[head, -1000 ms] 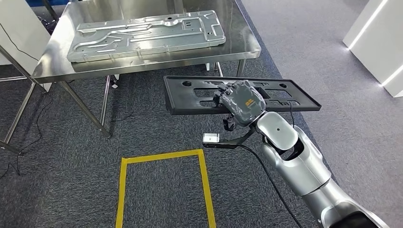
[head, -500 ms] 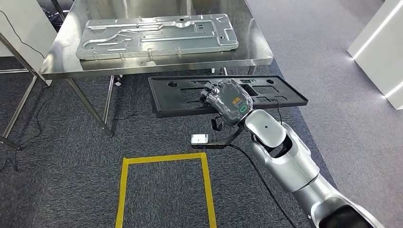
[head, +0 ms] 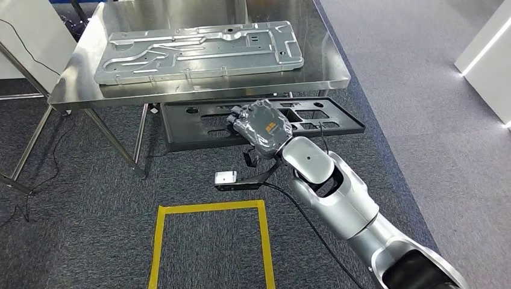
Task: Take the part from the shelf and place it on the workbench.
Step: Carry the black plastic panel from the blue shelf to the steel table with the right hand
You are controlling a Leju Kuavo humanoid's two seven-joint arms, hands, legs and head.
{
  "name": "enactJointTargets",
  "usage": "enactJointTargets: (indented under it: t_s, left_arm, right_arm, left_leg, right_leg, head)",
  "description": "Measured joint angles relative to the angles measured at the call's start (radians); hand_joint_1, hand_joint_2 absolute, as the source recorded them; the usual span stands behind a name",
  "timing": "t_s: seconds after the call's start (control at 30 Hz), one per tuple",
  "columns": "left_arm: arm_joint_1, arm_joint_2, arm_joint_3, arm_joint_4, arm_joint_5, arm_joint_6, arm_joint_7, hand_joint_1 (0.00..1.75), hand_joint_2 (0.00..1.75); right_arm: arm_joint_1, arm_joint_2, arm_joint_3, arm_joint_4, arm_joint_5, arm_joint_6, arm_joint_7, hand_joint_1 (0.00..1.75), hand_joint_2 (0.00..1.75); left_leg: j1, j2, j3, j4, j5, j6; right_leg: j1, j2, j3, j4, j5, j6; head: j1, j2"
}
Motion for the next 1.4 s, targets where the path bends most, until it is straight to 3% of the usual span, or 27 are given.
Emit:
enactJointTargets:
  t_s: [0.03,0.07,0.1,0.17,0.2,0.23,0.33,0.4,0.47,0.53,0.57,0.6,0.63,0.7,0.77,0.83,0.93,1.03,1.07,1.1,1.13,1.2,1.23,1.27,1.4]
  left_arm:
    - [0.001,0.001,0.000,0.000,0.001,0.000,0.000,0.00,1.75]
    - [0.003,0.003,0.001,0.000,0.001,0.000,0.000,0.00,1.75]
    - [0.004,0.006,0.001,0.000,0.002,0.000,0.000,0.00,1.75]
    - [0.006,0.012,0.002,0.000,0.003,-0.001,-0.001,0.00,1.75]
    - [0.007,0.015,0.003,0.000,0.004,-0.001,-0.001,0.00,1.75]
    - [0.006,0.017,0.005,0.000,0.005,-0.002,-0.002,0.00,1.75]
    - [0.005,0.020,0.010,0.000,0.005,-0.003,-0.003,0.00,1.75]
    - [0.007,0.021,0.013,0.000,0.005,-0.003,-0.005,0.00,1.75]
    - [0.007,0.022,0.015,0.000,0.005,-0.003,-0.006,0.00,1.75]
    - [0.006,0.023,0.017,0.000,0.005,-0.003,-0.006,0.00,1.75]
    - [0.006,0.024,0.017,0.000,0.005,-0.003,-0.007,0.00,1.75]
    - [0.006,0.025,0.018,0.000,0.005,-0.003,-0.007,0.00,1.75]
    - [0.007,0.025,0.018,0.000,0.005,-0.003,-0.006,0.00,1.75]
    - [0.009,0.024,0.018,0.000,0.005,-0.004,-0.006,0.00,1.75]
    - [0.007,0.023,0.018,0.001,0.005,-0.005,-0.007,0.00,1.75]
    - [0.006,0.023,0.019,0.002,0.005,-0.005,-0.008,0.00,1.75]
    - [0.006,0.028,0.019,0.001,0.005,-0.006,-0.009,0.00,1.75]
    - [0.001,0.029,0.019,0.001,0.007,-0.006,-0.010,0.00,1.75]
    - [0.002,0.029,0.019,0.001,0.008,-0.006,-0.009,0.00,1.75]
    - [0.005,0.030,0.019,0.001,0.010,-0.006,-0.008,0.00,1.75]
    - [0.007,0.032,0.019,0.001,0.013,-0.007,-0.007,0.00,1.75]
    - [0.010,0.034,0.021,0.001,0.018,-0.009,-0.005,0.00,1.75]
    - [0.009,0.034,0.021,0.001,0.019,-0.011,-0.004,0.00,1.75]
    - [0.008,0.034,0.022,0.001,0.019,-0.012,-0.003,0.00,1.75]
    - [0.009,0.034,0.023,0.001,0.019,-0.014,-0.002,0.00,1.75]
  right_arm:
    - [-0.001,0.006,0.005,0.005,0.001,0.000,0.001,1.75,1.75]
    - [-0.001,0.011,0.011,0.009,0.002,0.000,0.001,1.75,1.75]
    - [-0.001,0.015,0.016,0.013,0.003,0.000,0.001,1.75,1.75]
    - [-0.001,0.023,0.023,0.021,0.005,0.000,0.002,1.75,1.75]
    - [-0.002,0.027,0.026,0.024,0.005,-0.001,0.003,1.75,1.75]
    - [-0.005,0.031,0.028,0.027,0.006,-0.002,0.003,1.75,1.75]
    - [-0.010,0.040,0.036,0.034,0.010,-0.005,0.007,1.75,1.75]
    - [-0.011,0.045,0.042,0.036,0.012,-0.007,0.012,1.75,1.75]
    - [-0.014,0.048,0.048,0.037,0.013,-0.009,0.015,1.75,1.75]
    - [-0.014,0.048,0.052,0.040,0.013,-0.011,0.016,1.75,1.75]
    - [-0.013,0.048,0.055,0.042,0.013,-0.011,0.016,1.75,1.75]
    - [-0.011,0.048,0.057,0.045,0.013,-0.011,0.016,1.75,1.75]
    - [-0.011,0.048,0.059,0.047,0.013,-0.011,0.016,1.75,1.75]
    - [-0.011,0.048,0.061,0.049,0.013,-0.012,0.017,1.75,1.75]
    - [-0.014,0.049,0.063,0.051,0.013,-0.013,0.017,1.75,1.75]
    - [-0.016,0.050,0.065,0.052,0.014,-0.015,0.018,1.75,1.75]
    - [-0.019,0.055,0.067,0.052,0.015,-0.016,0.019,1.75,1.75]
    - [-0.024,0.063,0.069,0.054,0.018,-0.018,0.019,1.75,1.75]
    - [-0.022,0.064,0.070,0.056,0.019,-0.017,0.019,1.75,1.75]
    - [-0.021,0.066,0.072,0.059,0.021,-0.017,0.019,1.75,1.75]
    - [-0.021,0.068,0.074,0.062,0.023,-0.017,0.019,1.75,1.75]
    - [-0.029,0.078,0.077,0.071,0.028,-0.016,0.019,1.75,1.75]
    - [-0.037,0.086,0.080,0.077,0.030,-0.015,0.019,1.75,1.75]
    - [-0.045,0.092,0.082,0.082,0.031,-0.014,0.019,1.75,1.75]
    - [-0.063,0.108,0.087,0.096,0.034,-0.011,0.019,1.75,1.75]
  left_leg:
    - [0.001,0.001,-0.041,0.062,-0.015,-0.004]
    - [0.002,0.003,-0.069,0.096,-0.012,-0.006]
    - [0.003,0.004,-0.079,0.091,0.014,-0.007]
    - [0.003,0.006,-0.047,-0.022,0.106,-0.003]
    - [0.001,0.006,-0.022,-0.083,0.141,0.001]
    - [-0.002,0.007,0.000,-0.133,0.156,0.007]
    - [-0.006,0.006,0.022,-0.173,0.140,0.028]
    - [-0.002,0.004,0.035,-0.179,0.134,0.042]
    - [-0.001,0.003,0.050,-0.184,0.126,0.054]
    - [-0.003,0.002,0.060,-0.184,0.116,0.062]
    - [-0.005,0.001,0.067,-0.184,0.110,0.063]
    - [-0.007,-0.001,0.076,-0.184,0.103,0.064]
    - [-0.009,-0.002,0.088,-0.184,0.095,0.063]
    - [-0.013,-0.004,0.111,-0.184,0.078,0.061]
    - [-0.012,-0.005,0.120,-0.187,0.066,0.053]
    - [-0.011,-0.004,0.124,-0.185,0.063,0.040]
    - [-0.010,0.000,0.121,-0.139,0.046,0.025]
    - [0.000,0.003,0.024,0.023,-0.017,0.010]
    - [0.004,0.003,-0.010,0.063,-0.031,0.004]
    - [0.007,0.004,-0.030,0.073,-0.026,-0.002]
    - [0.011,0.004,-0.034,0.048,0.001,-0.007]
    - [0.016,0.006,-0.004,-0.072,0.093,-0.015]
    - [0.015,0.007,0.009,-0.125,0.119,-0.014]
    - [0.012,0.008,0.018,-0.157,0.135,-0.008]
    - [0.010,0.005,0.030,-0.170,0.136,0.028]
  right_leg:
    - [0.000,-0.001,0.006,0.000,-0.006,-0.001]
    - [0.001,-0.001,0.014,0.001,-0.013,0.000]
    - [0.000,-0.001,0.024,0.001,-0.021,0.001]
    - [0.000,-0.001,0.048,0.002,-0.039,0.007]
    - [0.001,-0.001,0.058,0.001,-0.048,0.011]
    - [0.002,0.000,0.064,0.001,-0.054,0.017]
    - [0.006,-0.001,0.069,-0.001,-0.059,0.032]
    - [0.005,0.000,0.064,0.026,-0.065,0.040]
    - [0.003,0.000,0.013,0.119,-0.098,0.046]
    - [0.003,0.001,-0.075,0.246,-0.144,0.049]
    - [0.003,0.001,-0.110,0.283,-0.150,0.049]
    - [0.003,0.001,-0.128,0.287,-0.135,0.047]
    - [0.005,0.001,-0.125,0.251,-0.097,0.042]
    - [0.012,0.001,-0.089,0.121,0.000,0.025]
    - [0.022,0.002,-0.065,0.030,0.040,0.008]
    - [0.025,0.004,-0.056,0.006,0.035,-0.001]
    - [0.013,0.004,-0.020,-0.011,0.033,-0.011]
    - [0.009,0.003,0.001,-0.015,0.018,-0.014]
    - [0.007,0.003,0.007,-0.014,0.011,-0.012]
    - [0.006,0.004,0.015,-0.013,0.004,-0.009]
    - [0.003,0.004,0.025,-0.012,-0.005,-0.005]
    - [-0.003,0.005,0.043,-0.006,-0.024,0.006]
    - [-0.004,0.005,0.049,-0.002,-0.032,0.013]
    - [-0.004,0.006,0.051,0.000,-0.039,0.020]
    - [-0.001,0.004,0.053,0.019,-0.048,0.043]
  head:
    - [0.000,0.000]
    - [0.000,0.000]
    - [0.000,0.000]
    - [0.000,0.000]
    - [0.000,0.000]
    - [0.000,0.000]
    - [0.000,0.000]
    - [0.000,0.000]
    - [0.001,0.000]
    - [0.001,0.000]
    - [0.001,0.000]
    - [0.001,0.000]
    - [0.001,0.000]
    - [0.000,0.000]
    - [0.001,0.000]
    - [0.003,0.000]
    - [0.003,0.000]
    - [0.002,0.000]
    - [0.003,0.000]
    - [0.003,0.000]
    - [0.003,0.000]
    - [0.003,0.000]
    - [0.003,0.000]
    - [0.003,0.000]
    - [0.003,0.000]
